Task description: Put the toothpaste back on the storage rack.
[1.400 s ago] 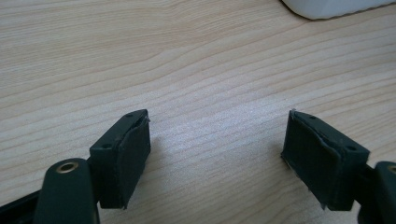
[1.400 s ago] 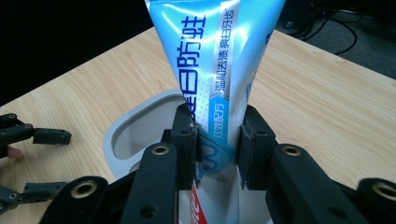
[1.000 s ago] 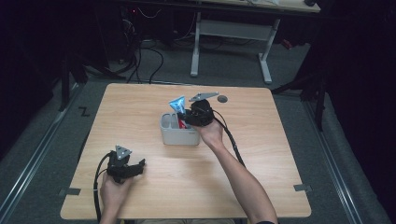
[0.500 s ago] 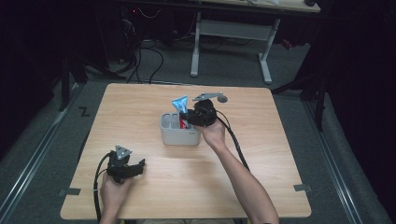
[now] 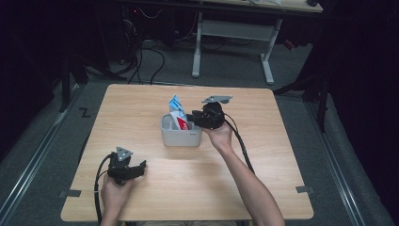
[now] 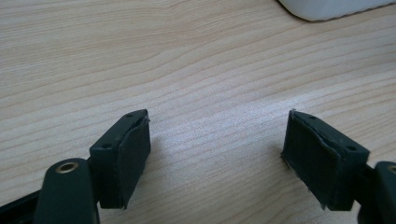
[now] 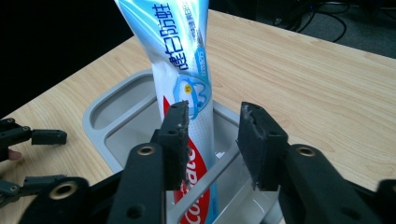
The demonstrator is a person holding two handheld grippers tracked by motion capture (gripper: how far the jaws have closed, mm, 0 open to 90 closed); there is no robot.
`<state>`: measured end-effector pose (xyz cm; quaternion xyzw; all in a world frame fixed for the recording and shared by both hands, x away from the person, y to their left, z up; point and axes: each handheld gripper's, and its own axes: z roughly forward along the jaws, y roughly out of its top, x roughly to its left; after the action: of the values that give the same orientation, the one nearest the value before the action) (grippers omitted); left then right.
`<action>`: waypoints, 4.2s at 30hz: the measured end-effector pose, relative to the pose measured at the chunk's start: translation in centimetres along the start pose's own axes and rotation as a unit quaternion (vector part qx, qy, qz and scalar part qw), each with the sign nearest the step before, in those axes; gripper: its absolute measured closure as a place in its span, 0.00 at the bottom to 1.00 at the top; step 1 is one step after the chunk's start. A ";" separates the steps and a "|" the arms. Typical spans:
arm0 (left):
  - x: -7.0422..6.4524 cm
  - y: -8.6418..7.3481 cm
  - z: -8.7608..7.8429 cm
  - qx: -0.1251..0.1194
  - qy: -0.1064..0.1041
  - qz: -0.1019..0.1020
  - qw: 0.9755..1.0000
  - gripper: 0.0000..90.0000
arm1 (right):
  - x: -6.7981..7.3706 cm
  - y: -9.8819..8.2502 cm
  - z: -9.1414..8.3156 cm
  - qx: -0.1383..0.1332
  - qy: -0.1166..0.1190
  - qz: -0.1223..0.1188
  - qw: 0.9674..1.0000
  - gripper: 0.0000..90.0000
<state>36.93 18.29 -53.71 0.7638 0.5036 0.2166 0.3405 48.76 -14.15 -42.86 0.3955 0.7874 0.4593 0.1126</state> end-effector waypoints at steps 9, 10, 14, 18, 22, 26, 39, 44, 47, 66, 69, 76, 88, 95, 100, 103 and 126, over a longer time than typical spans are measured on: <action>0.0 0.0 0.0 0.000 0.000 0.000 1.000 0.26 | 0.5 0.2 -1.7 -0.013 -0.016 -0.025 0.999 0.62; 0.0 0.0 0.0 0.000 0.000 0.000 1.000 0.26 | 0.5 0.2 -2.0 -0.014 -0.019 -0.028 0.999 0.62; 0.0 0.0 0.0 0.000 0.000 0.000 1.000 0.26 | 0.1 0.1 -3.2 -0.019 -0.035 -0.032 0.999 0.60; 0.0 0.0 0.0 0.000 0.000 0.000 1.000 0.26 | -0.2 0.0 -3.7 -0.020 -0.041 -0.031 0.998 0.60; 0.0 0.0 0.0 0.000 0.000 0.000 1.000 0.26 | -0.3 -0.1 -4.5 -0.017 -0.051 -0.039 0.998 0.60; 0.0 0.0 0.0 0.000 0.000 0.000 1.000 0.26 | -0.4 -0.4 -5.5 -0.027 -0.059 -0.042 0.997 0.61; 0.0 0.0 0.0 0.000 0.000 0.000 1.000 0.26 | -1.4 -1.0 -8.0 -0.037 -0.070 -0.031 0.996 0.60; 0.0 0.0 0.0 0.000 0.000 0.000 1.000 0.26 | -1.6 -1.1 -9.2 -0.046 -0.071 -0.031 0.996 0.59; 0.0 0.0 0.0 0.000 0.000 0.000 1.000 0.26 | -1.7 -1.2 -9.9 -0.047 -0.075 -0.035 0.995 0.59; 0.0 0.0 0.0 0.000 0.000 0.000 1.000 0.26 | -2.2 -3.1 -14.1 -0.060 -0.071 -0.005 0.996 0.58; 0.0 0.0 0.0 0.000 0.000 0.000 1.000 0.26 | -2.4 -3.6 -14.8 -0.069 -0.070 0.002 0.995 0.58; 0.0 0.0 0.0 0.000 0.000 0.000 1.000 0.26 | -3.2 -4.6 -16.2 -0.076 -0.074 0.016 0.994 0.58; 0.0 0.0 0.0 0.000 0.000 0.000 1.000 0.26 | -3.5 -6.2 -17.5 -0.081 -0.078 0.027 0.993 0.58; 0.0 0.0 0.0 0.000 0.000 0.000 1.000 0.26 | -3.7 -7.3 -18.3 -0.085 -0.082 0.033 0.992 0.57; 0.0 0.0 0.0 0.000 0.000 0.000 1.000 0.26 | -3.8 -8.1 -18.9 -0.088 -0.087 0.036 0.992 0.57; 0.0 0.0 0.0 0.000 0.000 0.000 1.000 0.26 | -3.9 -8.5 -19.1 -0.088 -0.091 0.039 0.991 0.57; 0.0 0.0 0.0 0.000 0.000 0.000 1.000 0.26 | -5.2 -13.3 -20.3 -0.085 -0.115 0.078 0.987 0.57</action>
<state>36.92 18.29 -53.70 0.7638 0.5039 0.2162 0.3406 34.33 -34.29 -43.43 0.4947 0.6941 0.4832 0.1999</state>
